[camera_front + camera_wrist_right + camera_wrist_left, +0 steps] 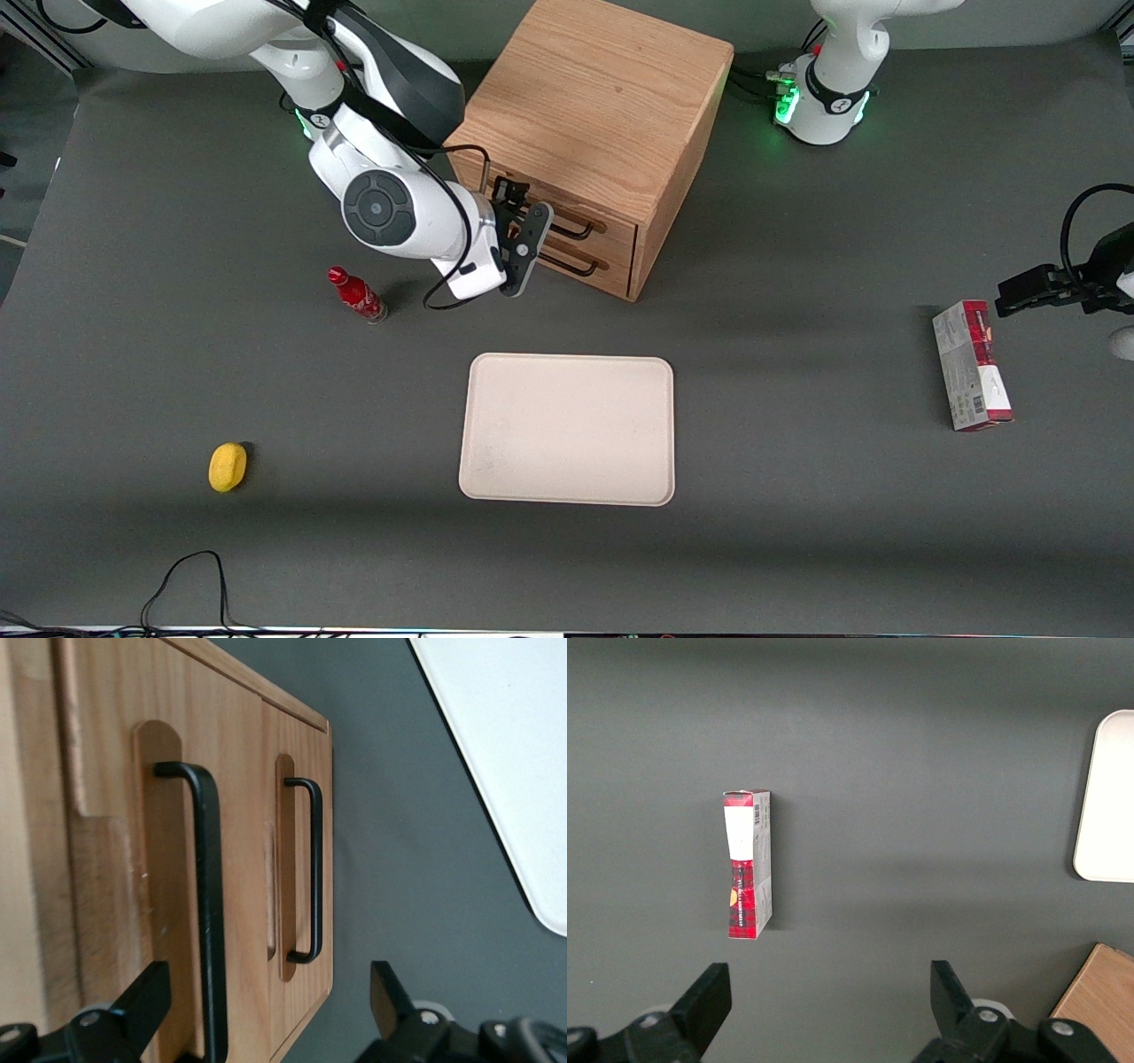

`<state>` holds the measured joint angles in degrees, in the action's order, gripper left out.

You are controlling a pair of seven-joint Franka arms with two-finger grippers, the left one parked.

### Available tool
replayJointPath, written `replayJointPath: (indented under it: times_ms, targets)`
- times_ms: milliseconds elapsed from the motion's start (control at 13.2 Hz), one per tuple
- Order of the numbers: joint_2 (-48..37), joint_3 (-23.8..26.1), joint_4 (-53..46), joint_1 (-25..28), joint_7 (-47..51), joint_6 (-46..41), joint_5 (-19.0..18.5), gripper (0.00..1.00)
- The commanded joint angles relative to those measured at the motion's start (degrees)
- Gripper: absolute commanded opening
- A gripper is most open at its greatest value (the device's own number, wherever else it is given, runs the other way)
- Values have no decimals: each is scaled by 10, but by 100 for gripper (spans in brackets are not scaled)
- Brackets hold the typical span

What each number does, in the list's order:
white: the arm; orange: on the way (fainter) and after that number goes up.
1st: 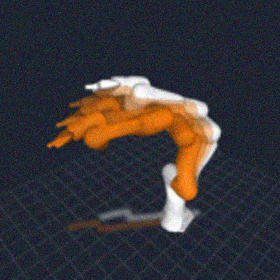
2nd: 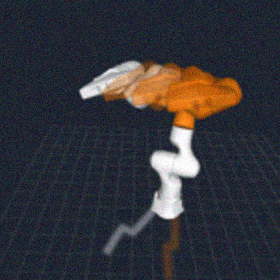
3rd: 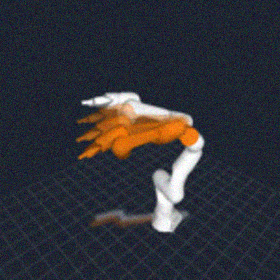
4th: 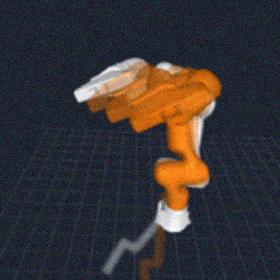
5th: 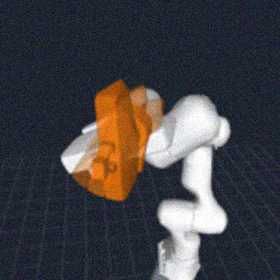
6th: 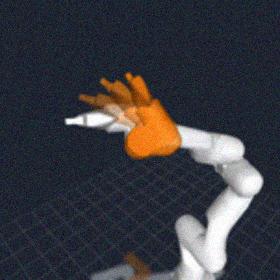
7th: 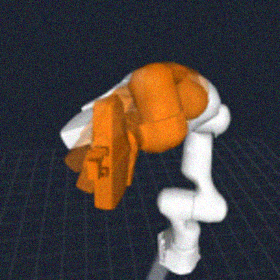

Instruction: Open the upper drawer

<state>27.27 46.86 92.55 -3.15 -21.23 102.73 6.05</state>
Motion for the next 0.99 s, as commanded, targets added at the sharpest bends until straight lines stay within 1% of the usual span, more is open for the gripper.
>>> replayJointPath:
  times_ms: [0, 228, 456, 608, 759, 911]
  targets:
    - [9, 3, 13, 10, -1, 37, -10, 100]
    - [9, 3, 22, 11, -1, 48, -11, 100]
    - [25, 3, 20, 11, -1, 54, -42, 100]
    - [34, 3, 18, 10, -1, 67, -46, 100]
    - [51, 2, -8, 6, -4, 65, -73, 100]
    - [67, 1, -36, 2, -7, 60, -91, 100]
